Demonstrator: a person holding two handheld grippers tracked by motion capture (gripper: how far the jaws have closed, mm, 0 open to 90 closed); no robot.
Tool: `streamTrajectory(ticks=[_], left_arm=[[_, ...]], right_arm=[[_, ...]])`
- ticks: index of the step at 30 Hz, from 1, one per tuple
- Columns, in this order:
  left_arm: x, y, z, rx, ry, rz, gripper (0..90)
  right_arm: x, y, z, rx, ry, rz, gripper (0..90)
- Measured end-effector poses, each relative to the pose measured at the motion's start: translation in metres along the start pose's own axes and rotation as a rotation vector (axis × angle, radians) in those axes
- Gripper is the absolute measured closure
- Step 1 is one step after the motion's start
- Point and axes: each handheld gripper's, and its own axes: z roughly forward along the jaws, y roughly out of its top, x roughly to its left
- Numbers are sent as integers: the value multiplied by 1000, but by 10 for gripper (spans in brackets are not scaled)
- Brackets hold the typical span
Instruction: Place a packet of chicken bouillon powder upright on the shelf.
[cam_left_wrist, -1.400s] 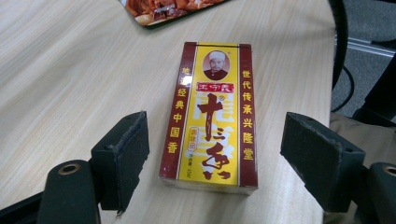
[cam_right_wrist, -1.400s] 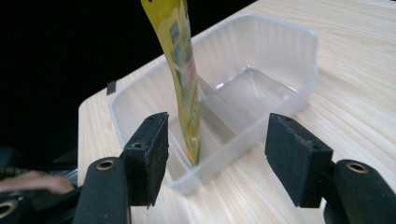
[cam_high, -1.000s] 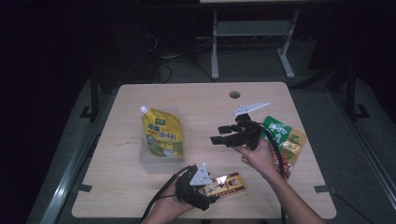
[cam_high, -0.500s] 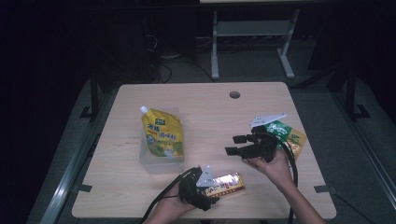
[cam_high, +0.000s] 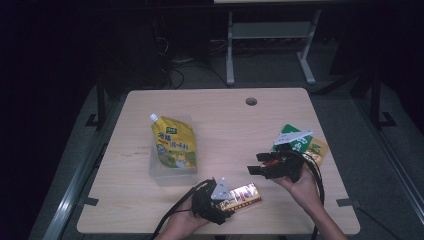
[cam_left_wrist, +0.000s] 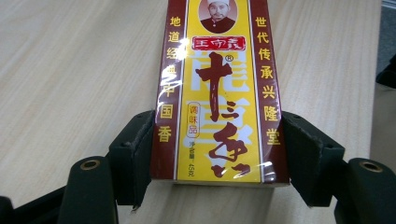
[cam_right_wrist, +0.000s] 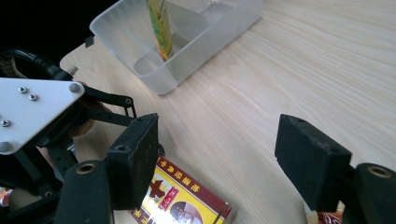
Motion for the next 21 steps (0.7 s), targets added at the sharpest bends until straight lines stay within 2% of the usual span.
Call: streamTrajectory(ticks=[2,6,13,15,20,21], left_arm=[[0,1,-3,-7,20,0,322],[2,3,-10,-42,53,-32,322],[7,13,-24,-91,115,-51,322],[8,16,-26,-107,130,-68,322],[10,21,-29,-118,153,-78,322],[12,24,-31,-125,172,-83,322]], right_arm=[[0,-1,2,13,-2,12,275],[0,-2,3,17,0,26,259],[-2,-3,2,6,10,53,251],[-2,-3,2,7,11,57,249],[-3,-3,1,4,11,69,247],[-4,-3,1,4,11,77,246]])
